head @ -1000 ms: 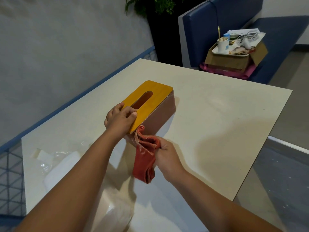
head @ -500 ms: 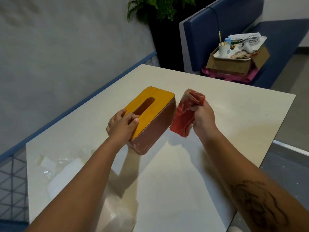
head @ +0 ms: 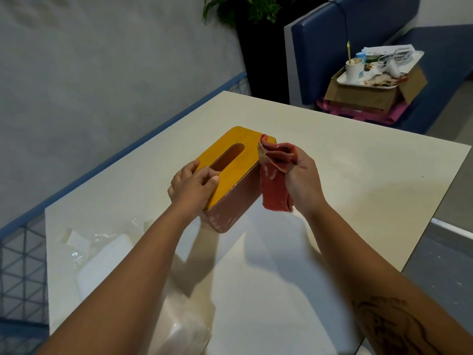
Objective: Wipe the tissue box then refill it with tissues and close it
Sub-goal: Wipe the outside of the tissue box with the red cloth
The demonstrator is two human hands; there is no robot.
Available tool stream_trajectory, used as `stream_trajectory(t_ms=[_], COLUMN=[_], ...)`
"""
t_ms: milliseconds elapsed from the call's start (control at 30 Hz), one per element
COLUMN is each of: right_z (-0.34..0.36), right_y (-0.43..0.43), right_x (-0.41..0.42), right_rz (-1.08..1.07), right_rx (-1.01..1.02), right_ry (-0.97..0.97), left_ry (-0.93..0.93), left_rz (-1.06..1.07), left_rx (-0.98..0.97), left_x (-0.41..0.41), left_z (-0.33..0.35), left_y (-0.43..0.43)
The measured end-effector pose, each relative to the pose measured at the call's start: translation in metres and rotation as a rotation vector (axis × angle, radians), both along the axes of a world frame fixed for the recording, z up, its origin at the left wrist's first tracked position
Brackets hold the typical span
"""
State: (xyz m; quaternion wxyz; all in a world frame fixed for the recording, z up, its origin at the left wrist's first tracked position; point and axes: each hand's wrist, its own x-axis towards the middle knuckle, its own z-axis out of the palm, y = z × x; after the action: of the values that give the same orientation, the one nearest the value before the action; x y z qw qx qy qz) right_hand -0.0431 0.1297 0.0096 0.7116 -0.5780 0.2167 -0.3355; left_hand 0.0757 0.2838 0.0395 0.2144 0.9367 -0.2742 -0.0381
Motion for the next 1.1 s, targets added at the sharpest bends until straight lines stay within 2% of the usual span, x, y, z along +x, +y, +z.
stream_trajectory(t_ms=[300, 733, 900, 1100], right_z=[0.000, -0.010, -0.013, -0.013], right_y=[0.005, 0.052, 0.071, 0.075], right_x=[-0.004, -0.008, -0.010, -0.014], right_rz=[0.126, 0.319, 0.395, 0.557], right_rx=[-0.092, -0.081, 0.008, 0.149], right_ry=[0.040, 0.001, -0.036, -0.025], left_ry=[-0.014, 0.032, 0.053, 0.040], left_rz=[0.000, 0.006, 0.021, 0.007], left_rx=[0.002, -0.014, -0.058, 0.001], left_x=[0.002, 0.000, -0.002, -0.001], left_z=[-0.001, 0.000, 0.002, 0.003], left_y=[0.000, 0.000, 0.000, 0.000])
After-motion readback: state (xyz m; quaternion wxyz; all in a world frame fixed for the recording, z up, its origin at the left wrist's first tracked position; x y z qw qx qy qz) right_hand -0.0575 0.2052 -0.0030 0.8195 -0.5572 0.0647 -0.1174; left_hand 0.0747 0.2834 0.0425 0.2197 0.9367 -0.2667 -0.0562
